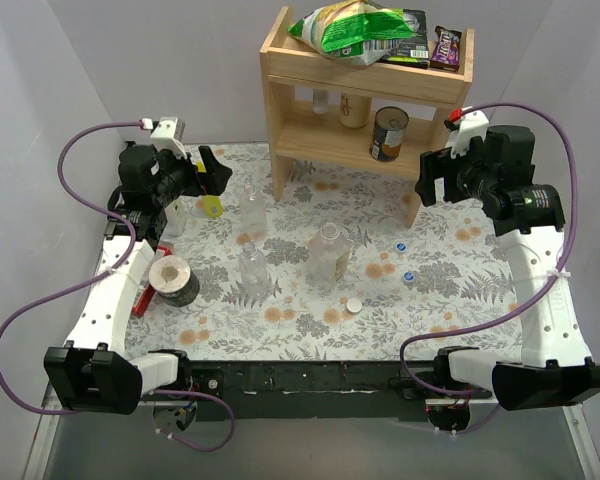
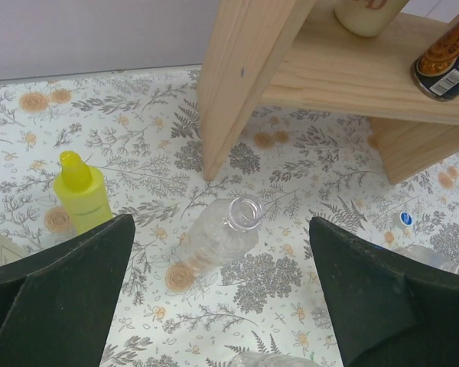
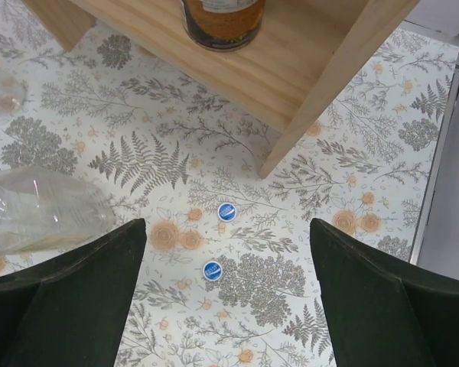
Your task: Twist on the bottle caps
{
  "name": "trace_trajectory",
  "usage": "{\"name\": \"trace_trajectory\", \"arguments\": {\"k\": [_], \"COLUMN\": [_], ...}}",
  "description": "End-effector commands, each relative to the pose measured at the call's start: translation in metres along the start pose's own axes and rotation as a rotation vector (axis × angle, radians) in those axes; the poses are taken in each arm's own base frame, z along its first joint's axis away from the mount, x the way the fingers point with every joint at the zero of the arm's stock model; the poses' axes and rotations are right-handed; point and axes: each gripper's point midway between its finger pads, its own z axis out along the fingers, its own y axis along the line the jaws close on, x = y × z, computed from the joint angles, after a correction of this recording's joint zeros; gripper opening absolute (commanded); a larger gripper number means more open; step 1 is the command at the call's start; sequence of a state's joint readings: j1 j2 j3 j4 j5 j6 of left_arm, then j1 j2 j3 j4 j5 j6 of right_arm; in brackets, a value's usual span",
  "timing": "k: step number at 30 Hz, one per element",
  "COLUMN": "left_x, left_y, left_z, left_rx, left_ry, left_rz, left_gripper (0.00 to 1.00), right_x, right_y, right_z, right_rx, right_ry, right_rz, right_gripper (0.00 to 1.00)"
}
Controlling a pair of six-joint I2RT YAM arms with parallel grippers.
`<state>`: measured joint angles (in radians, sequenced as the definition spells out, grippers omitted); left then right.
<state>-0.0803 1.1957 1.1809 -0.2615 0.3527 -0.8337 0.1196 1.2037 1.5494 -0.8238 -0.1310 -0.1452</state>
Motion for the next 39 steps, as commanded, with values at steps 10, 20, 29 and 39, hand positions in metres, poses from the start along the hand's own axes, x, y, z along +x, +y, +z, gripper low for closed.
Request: {"name": "trace_trajectory", "arguments": {"k": [10,20,29,39], "left_x": [0.018,0.036,0.068,0.076], "left_y": [-0.022,-0.025,-0.039,-0.045], "left_z": [-0.028,-0.048,-0.072,-0.077], "left_rx": [0.116,0.126,0.230,0.255], "left_ry": [0.067,0.110,0.224,0.225], "left_rz": [0.105,0.148,0.216,0.185], "left_gripper": [0.98,0.98,0.98,0.98], "right_x": [-0.002,-0.012,0.020,0.038], "right_y": [0.068,0.097,0.166,0.213], "right_z": [-0.013,0.008,0.008,0.041], "right_rx": [-0.457,-0.552,-0.805,-0.826], "right_ry": [-0.040,0.016,0.081,0.108], "right_rz": [-0.319,-0.367,-0.567,-0.633], "right_gripper": [0.91,0.91,0.85,0.86]}}
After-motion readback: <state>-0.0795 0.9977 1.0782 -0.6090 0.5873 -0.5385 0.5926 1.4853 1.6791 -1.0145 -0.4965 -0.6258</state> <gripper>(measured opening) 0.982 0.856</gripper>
